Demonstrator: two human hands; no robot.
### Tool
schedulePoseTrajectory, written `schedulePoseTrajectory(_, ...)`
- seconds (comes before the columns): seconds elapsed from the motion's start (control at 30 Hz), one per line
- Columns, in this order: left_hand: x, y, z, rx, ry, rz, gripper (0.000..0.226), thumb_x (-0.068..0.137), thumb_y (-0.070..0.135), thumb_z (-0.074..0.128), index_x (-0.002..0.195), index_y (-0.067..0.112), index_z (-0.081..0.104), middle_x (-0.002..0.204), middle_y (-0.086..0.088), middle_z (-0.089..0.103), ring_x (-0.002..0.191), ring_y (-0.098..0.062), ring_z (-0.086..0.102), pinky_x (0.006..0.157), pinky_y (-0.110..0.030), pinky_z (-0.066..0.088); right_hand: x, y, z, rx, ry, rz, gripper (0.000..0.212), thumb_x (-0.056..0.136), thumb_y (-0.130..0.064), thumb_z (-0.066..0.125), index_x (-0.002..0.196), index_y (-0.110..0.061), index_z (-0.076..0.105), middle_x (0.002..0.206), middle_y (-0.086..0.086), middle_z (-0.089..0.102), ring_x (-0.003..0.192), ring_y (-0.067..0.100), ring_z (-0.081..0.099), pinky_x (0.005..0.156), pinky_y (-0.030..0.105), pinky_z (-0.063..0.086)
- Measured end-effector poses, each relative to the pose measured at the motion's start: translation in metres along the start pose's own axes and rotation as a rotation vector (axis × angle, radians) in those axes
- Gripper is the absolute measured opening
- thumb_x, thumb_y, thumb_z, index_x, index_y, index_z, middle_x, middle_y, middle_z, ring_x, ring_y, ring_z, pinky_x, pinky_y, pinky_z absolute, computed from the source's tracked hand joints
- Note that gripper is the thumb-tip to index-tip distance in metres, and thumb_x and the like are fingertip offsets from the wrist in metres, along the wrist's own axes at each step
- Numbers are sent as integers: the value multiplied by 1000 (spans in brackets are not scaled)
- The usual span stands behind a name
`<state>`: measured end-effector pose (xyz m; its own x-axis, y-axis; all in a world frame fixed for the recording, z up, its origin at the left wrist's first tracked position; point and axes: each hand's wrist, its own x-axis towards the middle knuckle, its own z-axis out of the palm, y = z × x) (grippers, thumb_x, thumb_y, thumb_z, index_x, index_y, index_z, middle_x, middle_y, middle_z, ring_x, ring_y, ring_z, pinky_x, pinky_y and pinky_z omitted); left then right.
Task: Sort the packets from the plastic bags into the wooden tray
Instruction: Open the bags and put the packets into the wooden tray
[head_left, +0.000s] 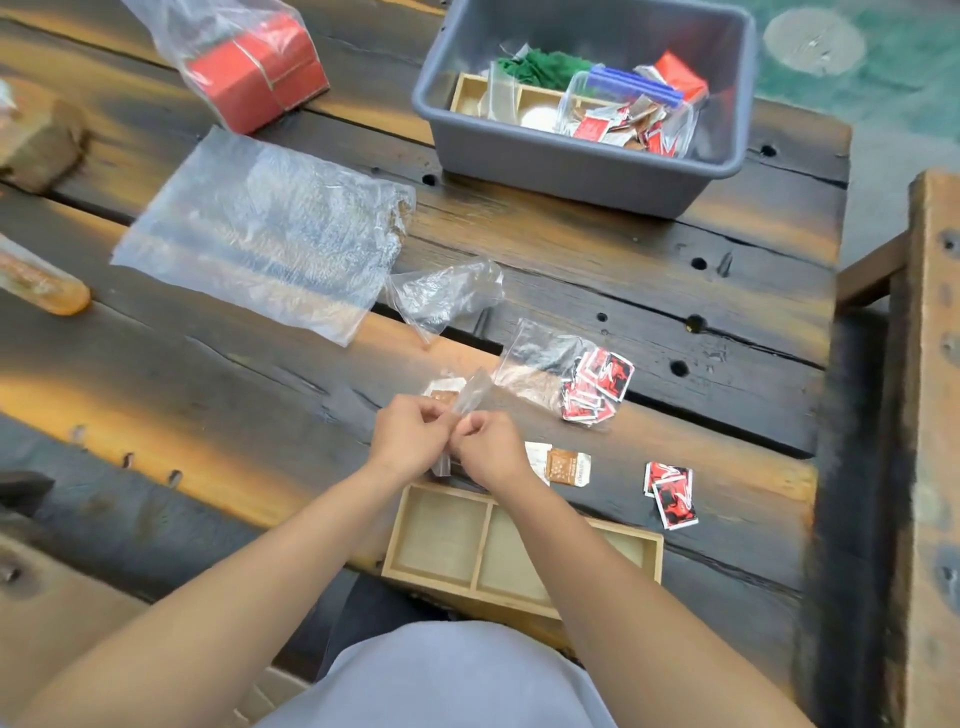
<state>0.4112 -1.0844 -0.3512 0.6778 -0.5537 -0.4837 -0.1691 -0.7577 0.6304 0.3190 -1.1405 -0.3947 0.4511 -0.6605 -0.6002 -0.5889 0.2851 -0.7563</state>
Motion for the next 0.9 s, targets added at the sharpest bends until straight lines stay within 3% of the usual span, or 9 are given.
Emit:
schedulePoseTrajectory(0.1,-1,7,-4,-67,-151,0,20,88,19,69,69,19,75,65,-1,70,67,-19,65,72,-37,58,-11,-6,-14,90,-34,7,32,66,-23,76,41,-20,57,53,-4,54,54,11,46,60,25,42)
schedulePoseTrajectory(0.2,-2,16,-10,-218,-274,-37,16,87,3,67,73,9,74,71,-13,69,70,-25,65,79,-51,57,-23,-8,-38,222,-148,12,35,68,-14,89,54,-21,57,58,0,58,47,9,47,46,22,40)
schedulePoseTrajectory(0.27,-5,25,-14,-305,-277,-67,4,87,-4,68,86,-1,70,74,-15,65,69,-24,63,72,-43,60,-31,-12,-53,246,-208,-9,27,74,-8,85,68,-14,60,59,-1,61,48,8,52,42,21,44)
schedulePoseTrajectory(0.33,-8,33,-16,-359,-274,-96,12,84,-4,71,95,-9,68,73,-15,63,63,-19,61,62,-36,62,-38,-17,-62,228,-228,-5,22,76,-8,84,77,-10,62,63,2,63,52,11,57,43,21,47)
schedulePoseTrajectory(0.5,-15,42,-14,-422,-358,-118,6,82,-1,74,84,-4,70,58,-6,70,50,-11,67,50,-25,58,-50,-19,-67,256,-224,20,20,86,-12,76,96,0,65,76,9,67,57,17,62,43,22,52)
schedulePoseTrajectory(0.7,-15,36,-14,-476,-458,-177,4,89,-7,64,90,-4,67,74,-14,69,57,-16,71,54,-28,61,-54,-12,-71,229,-222,30,26,89,-18,73,99,6,70,81,10,69,66,20,67,53,27,57)
schedulePoseTrajectory(0.8,-15,33,-13,-473,-463,-182,6,89,-8,63,92,-5,67,74,-15,70,59,-19,72,56,-30,61,-54,-10,-70,202,-242,38,14,93,-17,68,92,-4,72,85,7,71,65,18,68,54,28,58)
schedulePoseTrajectory(0.9,-14,30,-11,-452,-482,-185,6,90,-6,63,90,-4,68,75,-17,69,59,-20,72,60,-32,63,-53,-5,-68,178,-246,37,17,97,-19,61,87,-11,72,86,7,72,68,19,68,58,28,59)
